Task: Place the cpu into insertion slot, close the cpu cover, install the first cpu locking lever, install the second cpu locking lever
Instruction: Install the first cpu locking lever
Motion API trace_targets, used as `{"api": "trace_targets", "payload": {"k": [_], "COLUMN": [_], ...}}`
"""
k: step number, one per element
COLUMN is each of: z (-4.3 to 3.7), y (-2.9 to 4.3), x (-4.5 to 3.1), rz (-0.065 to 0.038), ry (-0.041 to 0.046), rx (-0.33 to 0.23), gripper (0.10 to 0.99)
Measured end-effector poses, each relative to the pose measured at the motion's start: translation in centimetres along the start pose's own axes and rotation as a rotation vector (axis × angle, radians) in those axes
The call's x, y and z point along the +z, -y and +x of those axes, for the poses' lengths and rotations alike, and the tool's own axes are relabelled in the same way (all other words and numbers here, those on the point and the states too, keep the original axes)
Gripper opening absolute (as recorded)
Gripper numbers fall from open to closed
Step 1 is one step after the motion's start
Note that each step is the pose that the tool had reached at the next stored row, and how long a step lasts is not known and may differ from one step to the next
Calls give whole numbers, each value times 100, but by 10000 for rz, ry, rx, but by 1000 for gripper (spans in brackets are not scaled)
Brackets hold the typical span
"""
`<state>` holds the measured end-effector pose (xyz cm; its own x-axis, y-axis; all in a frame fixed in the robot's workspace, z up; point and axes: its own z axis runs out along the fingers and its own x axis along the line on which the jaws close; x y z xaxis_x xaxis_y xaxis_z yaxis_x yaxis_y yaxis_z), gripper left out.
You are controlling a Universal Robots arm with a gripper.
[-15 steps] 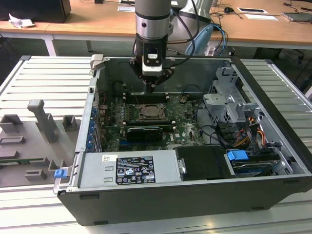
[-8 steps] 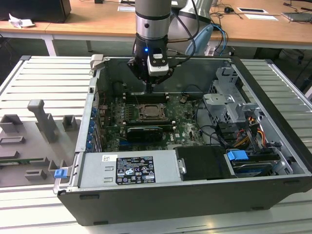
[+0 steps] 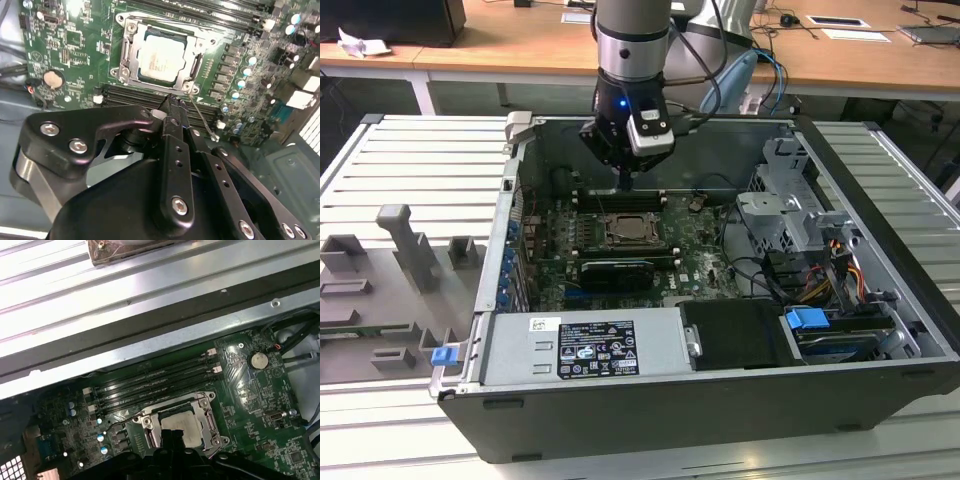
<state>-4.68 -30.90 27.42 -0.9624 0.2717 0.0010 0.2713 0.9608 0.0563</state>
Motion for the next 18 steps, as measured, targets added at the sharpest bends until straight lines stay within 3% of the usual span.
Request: {"api": "trace_targets", "payload": {"k": [2,6,10,15,18], "z": [0,1,65,279,391], "y": [0,1,19,80,112], "x": [0,4,7,14,20], "rz": [0,2,0,-17,-19], "ry": [-22,-108,-113,-17,-4], "rx": [-391,-1913,-2053,-2060,-2077], "gripper": [106,106,106,106,106]}}
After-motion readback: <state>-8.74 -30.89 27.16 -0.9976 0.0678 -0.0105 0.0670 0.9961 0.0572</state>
